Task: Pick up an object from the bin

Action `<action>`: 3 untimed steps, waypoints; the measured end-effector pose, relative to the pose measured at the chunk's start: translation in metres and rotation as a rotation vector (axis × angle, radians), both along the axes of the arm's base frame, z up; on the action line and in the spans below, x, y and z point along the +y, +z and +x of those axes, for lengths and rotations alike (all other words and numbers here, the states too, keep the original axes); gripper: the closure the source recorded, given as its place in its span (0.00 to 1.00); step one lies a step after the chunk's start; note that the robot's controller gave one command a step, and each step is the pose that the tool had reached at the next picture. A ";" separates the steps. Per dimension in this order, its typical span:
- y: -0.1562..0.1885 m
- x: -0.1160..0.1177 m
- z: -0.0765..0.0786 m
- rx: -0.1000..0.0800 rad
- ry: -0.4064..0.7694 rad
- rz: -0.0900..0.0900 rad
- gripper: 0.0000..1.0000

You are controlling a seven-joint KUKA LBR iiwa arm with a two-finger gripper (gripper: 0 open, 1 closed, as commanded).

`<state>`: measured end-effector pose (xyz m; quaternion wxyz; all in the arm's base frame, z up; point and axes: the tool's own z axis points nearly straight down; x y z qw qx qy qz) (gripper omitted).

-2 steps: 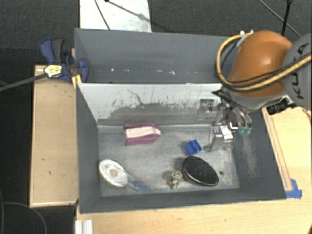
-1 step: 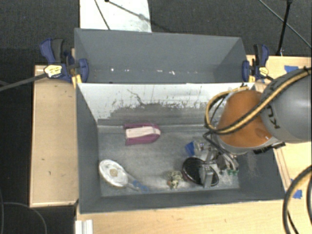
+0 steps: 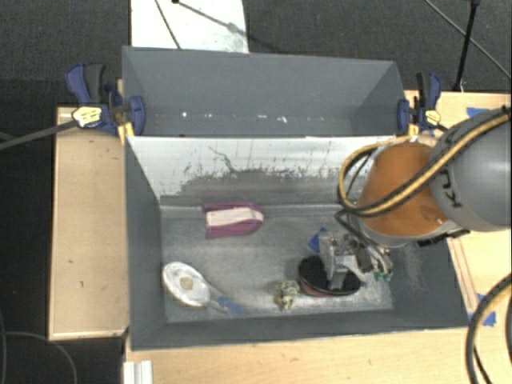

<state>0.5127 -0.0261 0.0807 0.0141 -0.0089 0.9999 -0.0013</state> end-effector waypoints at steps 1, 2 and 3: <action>-0.005 0.001 -0.004 0.011 0.001 0.001 0.00; -0.008 0.039 -0.030 0.028 -0.236 0.006 0.00; -0.008 0.039 -0.029 0.022 -0.235 0.006 1.00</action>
Offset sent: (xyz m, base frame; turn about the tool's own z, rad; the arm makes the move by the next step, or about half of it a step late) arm 0.0000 0.0000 0.0000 0.0000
